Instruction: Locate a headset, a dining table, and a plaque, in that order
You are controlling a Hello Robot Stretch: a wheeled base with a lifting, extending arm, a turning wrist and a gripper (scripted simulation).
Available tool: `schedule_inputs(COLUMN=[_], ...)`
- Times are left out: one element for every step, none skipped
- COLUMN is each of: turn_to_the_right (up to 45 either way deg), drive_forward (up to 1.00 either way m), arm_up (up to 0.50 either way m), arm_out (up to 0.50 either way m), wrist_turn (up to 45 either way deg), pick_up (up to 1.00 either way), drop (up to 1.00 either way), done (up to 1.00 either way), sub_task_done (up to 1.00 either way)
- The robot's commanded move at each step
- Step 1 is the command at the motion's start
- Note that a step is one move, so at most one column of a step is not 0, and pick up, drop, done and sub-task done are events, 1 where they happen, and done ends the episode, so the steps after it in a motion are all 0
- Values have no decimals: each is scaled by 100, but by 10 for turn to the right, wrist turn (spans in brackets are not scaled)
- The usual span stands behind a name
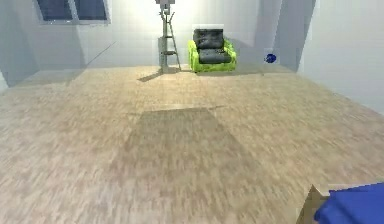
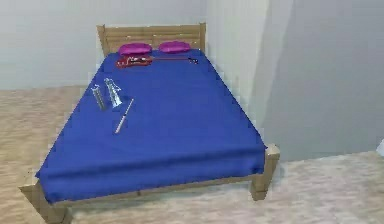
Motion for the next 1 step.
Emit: schedule_inputs(turn_to_the_right=[0], drive_forward=[90], arm_up=[0], arm_out=[0], wrist_turn=[0], pick_up=[0], drop=[0], done=[0], sub_task_done=[0])
